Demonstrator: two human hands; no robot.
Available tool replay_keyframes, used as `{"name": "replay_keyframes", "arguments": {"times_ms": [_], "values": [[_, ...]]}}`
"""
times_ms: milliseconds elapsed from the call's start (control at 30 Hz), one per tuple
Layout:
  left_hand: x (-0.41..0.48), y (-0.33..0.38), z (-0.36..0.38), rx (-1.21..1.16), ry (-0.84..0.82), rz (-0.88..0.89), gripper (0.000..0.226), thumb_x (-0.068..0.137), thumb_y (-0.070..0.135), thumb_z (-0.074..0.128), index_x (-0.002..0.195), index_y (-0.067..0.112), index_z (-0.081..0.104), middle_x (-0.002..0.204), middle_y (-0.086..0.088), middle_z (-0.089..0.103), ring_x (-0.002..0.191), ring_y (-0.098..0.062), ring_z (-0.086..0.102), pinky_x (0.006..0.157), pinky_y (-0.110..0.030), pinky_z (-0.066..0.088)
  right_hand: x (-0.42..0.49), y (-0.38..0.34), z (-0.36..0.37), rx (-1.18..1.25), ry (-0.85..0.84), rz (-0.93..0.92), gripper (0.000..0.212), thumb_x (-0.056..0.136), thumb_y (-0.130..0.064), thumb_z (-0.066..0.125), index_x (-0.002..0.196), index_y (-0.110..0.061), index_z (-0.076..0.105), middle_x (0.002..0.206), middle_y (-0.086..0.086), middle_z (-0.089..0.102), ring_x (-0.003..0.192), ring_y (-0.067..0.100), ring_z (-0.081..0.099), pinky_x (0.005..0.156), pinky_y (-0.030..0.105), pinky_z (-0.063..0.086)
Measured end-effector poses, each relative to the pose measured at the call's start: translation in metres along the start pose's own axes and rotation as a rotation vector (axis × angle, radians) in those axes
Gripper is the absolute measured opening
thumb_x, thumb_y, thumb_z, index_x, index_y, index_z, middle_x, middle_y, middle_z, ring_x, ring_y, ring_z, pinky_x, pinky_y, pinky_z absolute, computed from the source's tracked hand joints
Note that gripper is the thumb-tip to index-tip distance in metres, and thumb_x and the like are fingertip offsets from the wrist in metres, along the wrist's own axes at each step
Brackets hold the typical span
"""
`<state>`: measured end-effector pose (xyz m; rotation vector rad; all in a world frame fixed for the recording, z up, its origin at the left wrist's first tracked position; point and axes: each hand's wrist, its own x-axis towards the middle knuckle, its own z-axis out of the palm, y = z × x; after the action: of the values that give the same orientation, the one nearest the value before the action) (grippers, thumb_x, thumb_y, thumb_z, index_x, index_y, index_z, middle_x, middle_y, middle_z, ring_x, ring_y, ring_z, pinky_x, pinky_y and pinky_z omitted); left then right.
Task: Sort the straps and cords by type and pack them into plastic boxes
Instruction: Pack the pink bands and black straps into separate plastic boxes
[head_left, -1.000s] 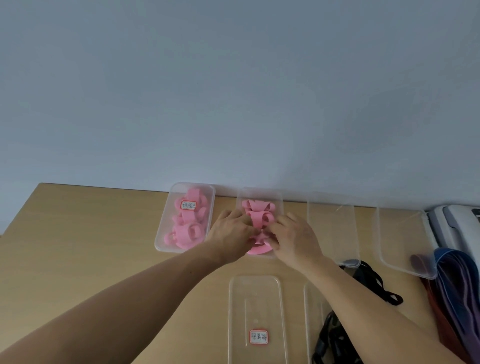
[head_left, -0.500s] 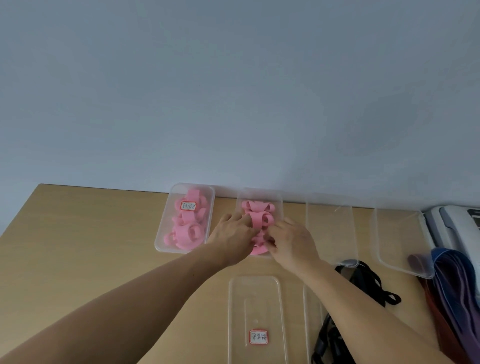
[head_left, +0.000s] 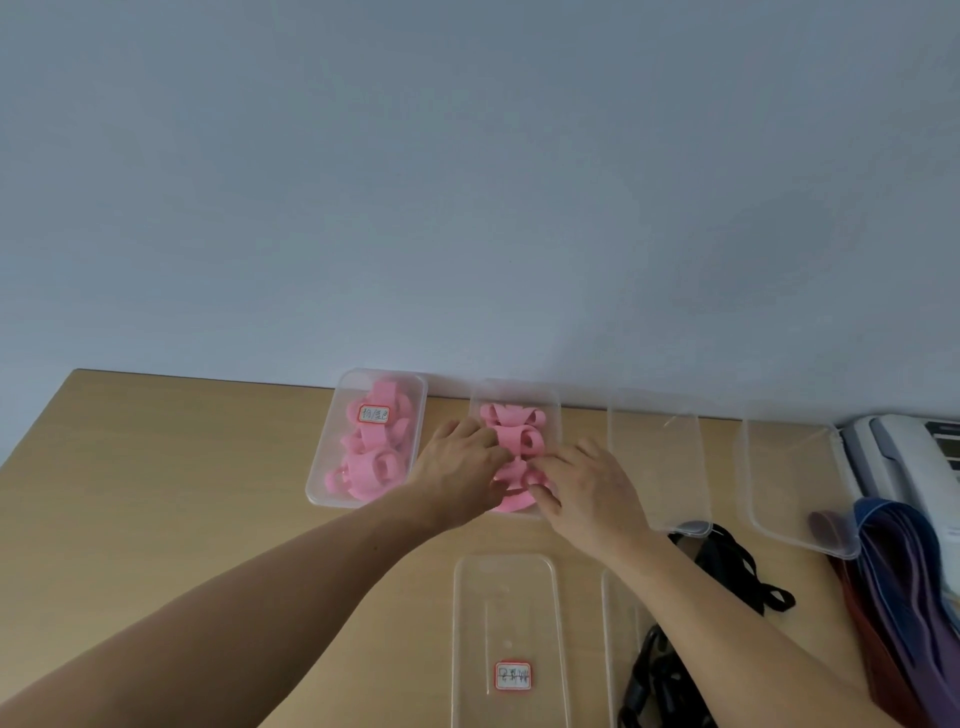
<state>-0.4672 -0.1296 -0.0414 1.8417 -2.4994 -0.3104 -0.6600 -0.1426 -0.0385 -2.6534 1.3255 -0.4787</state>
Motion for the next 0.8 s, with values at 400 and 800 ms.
{"name": "replay_keyframes", "arguments": {"times_ms": [400, 800], "values": [[-0.008, -0.002, 0.004, 0.039, -0.005, 0.059, 0.038, 0.100, 0.037, 0.037, 0.124, 0.032, 0.066, 0.116, 0.004, 0.064, 0.110, -0.025, 0.051, 0.097, -0.037, 0.036, -0.005, -0.005, -0.004, -0.053, -0.141, 0.048, 0.023, 0.092, -0.030, 0.060, 0.110, -0.021, 0.071, 0.108, -0.007, 0.070, 0.095, 0.025, 0.055, 0.079, 0.036, 0.047], [-0.072, 0.002, -0.015, -0.148, 0.051, 0.001, 0.054, 0.096, 0.029, 0.047, 0.148, 0.022, 0.038, 0.147, 0.004, 0.045, 0.136, -0.019, 0.035, 0.109, -0.032, 0.031, -0.047, -0.058, -0.025, 0.009, -0.125, 0.235, 0.045, 0.093, -0.035, 0.056, 0.135, -0.019, 0.054, 0.134, -0.004, 0.054, 0.118, 0.022, 0.049, 0.099, 0.036, 0.043]]}}
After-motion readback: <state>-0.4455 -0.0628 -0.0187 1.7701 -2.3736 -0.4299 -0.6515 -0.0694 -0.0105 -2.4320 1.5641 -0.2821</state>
